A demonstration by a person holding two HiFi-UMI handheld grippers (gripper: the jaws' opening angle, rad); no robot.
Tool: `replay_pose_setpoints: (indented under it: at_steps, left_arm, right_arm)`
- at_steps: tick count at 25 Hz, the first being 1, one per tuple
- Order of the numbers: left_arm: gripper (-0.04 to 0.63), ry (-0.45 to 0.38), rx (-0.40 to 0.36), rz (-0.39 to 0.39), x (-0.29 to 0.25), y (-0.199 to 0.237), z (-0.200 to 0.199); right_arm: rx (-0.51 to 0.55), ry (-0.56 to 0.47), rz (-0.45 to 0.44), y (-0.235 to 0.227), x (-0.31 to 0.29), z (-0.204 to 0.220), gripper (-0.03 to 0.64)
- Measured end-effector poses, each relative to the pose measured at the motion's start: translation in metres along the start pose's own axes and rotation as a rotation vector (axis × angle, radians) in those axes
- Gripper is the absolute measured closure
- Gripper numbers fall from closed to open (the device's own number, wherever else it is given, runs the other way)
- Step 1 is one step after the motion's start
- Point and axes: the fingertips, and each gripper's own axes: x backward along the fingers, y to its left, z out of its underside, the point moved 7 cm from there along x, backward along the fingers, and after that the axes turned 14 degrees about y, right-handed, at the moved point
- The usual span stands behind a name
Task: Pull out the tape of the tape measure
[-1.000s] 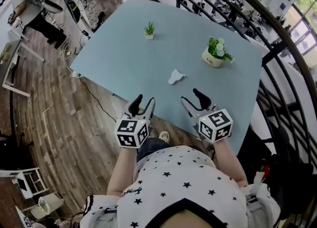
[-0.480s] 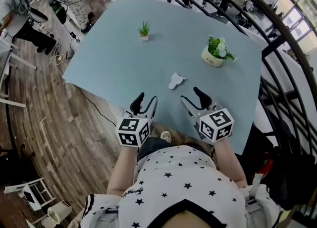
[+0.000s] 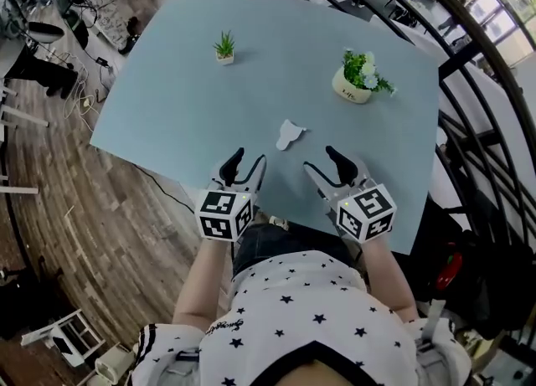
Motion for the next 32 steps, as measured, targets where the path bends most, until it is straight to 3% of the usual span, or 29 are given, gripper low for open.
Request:
replay_pose_setpoints:
  at_steps: [7,19,32]
  left_arm:
    - [0.413,0.067,-0.023,0.051,-0.042,-0.007,-0.009]
    - [0.413,0.228,-0.078,0.05,-0.123,-0.006,-0.013]
    - [0.391,0.37,-0.107,0.133,-0.158,-0.001,-0.004]
  right_arm:
    - [-0.06,0.033,0.005,-0.028,-0.003,0.01,0.374]
    - [-0.087,0.078,-0.047,-0.07,-0.03,0.003,0.374]
    - [-0.115,0.1,-0.053,-0.085,-0.045,0.009,0.374]
